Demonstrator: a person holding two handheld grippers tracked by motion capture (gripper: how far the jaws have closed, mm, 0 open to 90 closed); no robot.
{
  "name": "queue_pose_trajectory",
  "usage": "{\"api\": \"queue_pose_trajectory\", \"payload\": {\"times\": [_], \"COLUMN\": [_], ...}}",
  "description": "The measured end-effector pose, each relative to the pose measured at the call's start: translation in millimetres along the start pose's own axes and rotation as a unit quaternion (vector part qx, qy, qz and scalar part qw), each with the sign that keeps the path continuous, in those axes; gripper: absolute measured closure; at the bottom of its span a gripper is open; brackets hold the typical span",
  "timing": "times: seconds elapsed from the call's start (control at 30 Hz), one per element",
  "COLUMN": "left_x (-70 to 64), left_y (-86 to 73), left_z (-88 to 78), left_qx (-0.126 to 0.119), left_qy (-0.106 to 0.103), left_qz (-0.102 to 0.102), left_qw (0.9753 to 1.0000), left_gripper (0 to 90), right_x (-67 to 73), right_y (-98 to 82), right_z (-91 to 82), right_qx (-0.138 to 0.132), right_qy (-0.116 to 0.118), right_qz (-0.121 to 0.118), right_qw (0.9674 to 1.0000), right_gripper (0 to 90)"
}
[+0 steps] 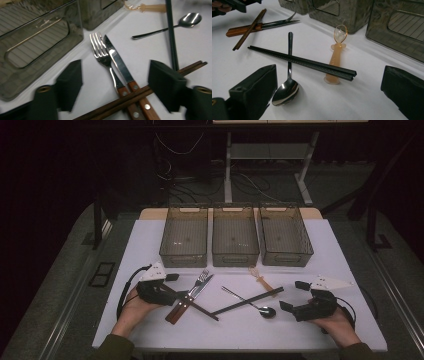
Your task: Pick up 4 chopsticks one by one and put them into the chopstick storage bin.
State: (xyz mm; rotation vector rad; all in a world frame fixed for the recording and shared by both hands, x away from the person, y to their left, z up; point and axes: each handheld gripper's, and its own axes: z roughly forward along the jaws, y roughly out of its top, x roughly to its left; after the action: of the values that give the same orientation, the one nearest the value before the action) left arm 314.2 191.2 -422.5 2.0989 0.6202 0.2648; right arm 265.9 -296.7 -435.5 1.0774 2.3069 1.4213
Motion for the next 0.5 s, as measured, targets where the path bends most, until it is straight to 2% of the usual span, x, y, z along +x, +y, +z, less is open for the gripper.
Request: {"api": "queue_pose_trajectory", "payload": {"times": [0.07, 0.1, 0.13, 0.2, 0.23, 0.27, 0.43, 0.5], "left_x": [2.9, 4.8, 6.7, 11.0, 13.7, 15.9, 25.4, 25.8], "left_y": [-0.4, -0.6, -0.7, -0.5, -0.6, -1.4, -4.0, -4.0], "left_z": [1.1, 1.7, 2.1, 2.7, 2.8, 3.3, 2.7, 2.4], "left_qx": [0.008, 0.011, 0.012, 0.021, 0.027, 0.028, 0.056, 0.058], "left_qy": [0.009, 0.013, 0.018, 0.033, 0.037, 0.04, 0.057, 0.06], "left_qz": [-0.003, -0.003, -0.005, -0.008, -0.01, -0.014, -0.014, -0.014], "left_qw": [0.9999, 0.9998, 0.9998, 0.9992, 0.9989, 0.9987, 0.9967, 0.9965], "left_gripper": [38.9, 46.6, 50.5, 53.1, 61.6, 65.4, 79.6, 82.2], "right_x": [0.0, 0.1, 0.4, 0.5, 0.1, 0.1, 0.1, 0.2], "right_y": [-0.2, -0.4, -0.4, -0.4, -0.5, -0.6, -0.8, -0.8], "right_z": [0.8, 1.2, 1.3, 1.4, 1.7, 1.9, 2.6, 2.6], "right_qx": [0.002, 0.002, 0.001, 0.001, 0.001, 0.002, 0.004, 0.004], "right_qy": [-0.002, -0.004, -0.004, -0.004, -0.004, -0.005, -0.005, -0.006], "right_qz": [0.003, 0.005, 0.007, 0.007, 0.006, 0.006, 0.006, 0.006], "right_qw": [1.0, 1.0, 1.0, 1.0, 1.0, 1.0, 1.0, 1.0], "right_gripper": [0.9, 0.9, 0.9, 0.9, 0.9, 0.9, 0.9, 0.9]}}
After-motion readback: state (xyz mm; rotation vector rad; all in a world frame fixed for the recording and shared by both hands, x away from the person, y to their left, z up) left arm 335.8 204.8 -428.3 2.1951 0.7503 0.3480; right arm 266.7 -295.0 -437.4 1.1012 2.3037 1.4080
